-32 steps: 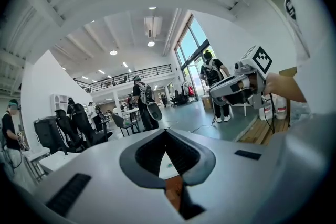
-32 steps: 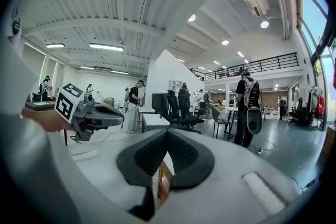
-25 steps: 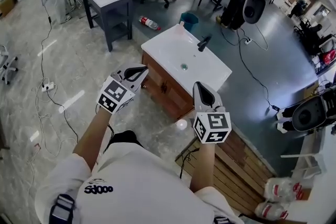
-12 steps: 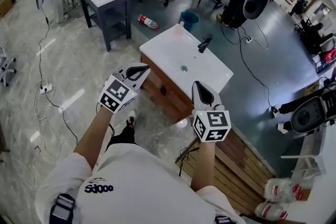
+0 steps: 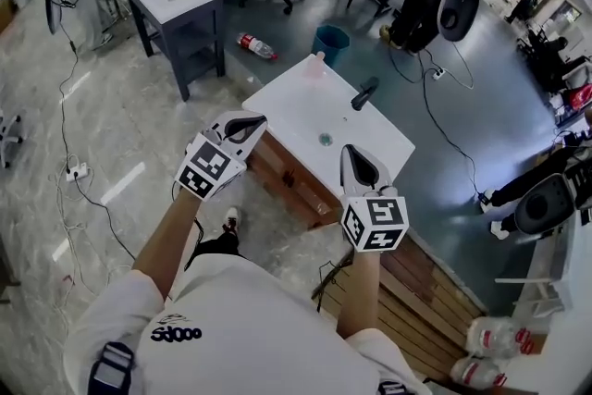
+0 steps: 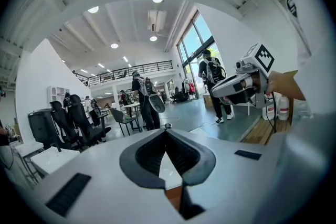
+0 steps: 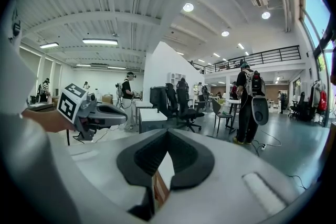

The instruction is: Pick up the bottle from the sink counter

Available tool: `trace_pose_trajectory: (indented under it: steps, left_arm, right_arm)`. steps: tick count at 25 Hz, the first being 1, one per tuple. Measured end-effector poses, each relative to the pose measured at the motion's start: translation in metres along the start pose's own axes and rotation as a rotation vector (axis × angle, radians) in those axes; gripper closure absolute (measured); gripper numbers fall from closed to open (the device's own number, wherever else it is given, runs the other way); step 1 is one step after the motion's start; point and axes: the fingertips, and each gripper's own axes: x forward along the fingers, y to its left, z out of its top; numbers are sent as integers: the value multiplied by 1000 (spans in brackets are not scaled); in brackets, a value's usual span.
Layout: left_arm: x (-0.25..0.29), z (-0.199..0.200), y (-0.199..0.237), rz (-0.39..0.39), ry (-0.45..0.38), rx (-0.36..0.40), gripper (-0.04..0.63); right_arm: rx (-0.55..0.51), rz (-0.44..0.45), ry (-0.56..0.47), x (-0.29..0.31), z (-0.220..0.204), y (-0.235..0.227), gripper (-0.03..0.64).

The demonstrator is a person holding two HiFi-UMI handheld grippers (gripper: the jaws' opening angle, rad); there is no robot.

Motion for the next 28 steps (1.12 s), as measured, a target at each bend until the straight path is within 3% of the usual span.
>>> trace_pose_trajectory:
  steps: [16,28]
  left_arm:
    - [55,-6,96,-64,-19,9,589]
    - [64,-18,146,-107,-16,0,589]
  right_arm:
    - [17,-50,4,107,23,-9,606]
    - [18,-119,10,157,29,6,606]
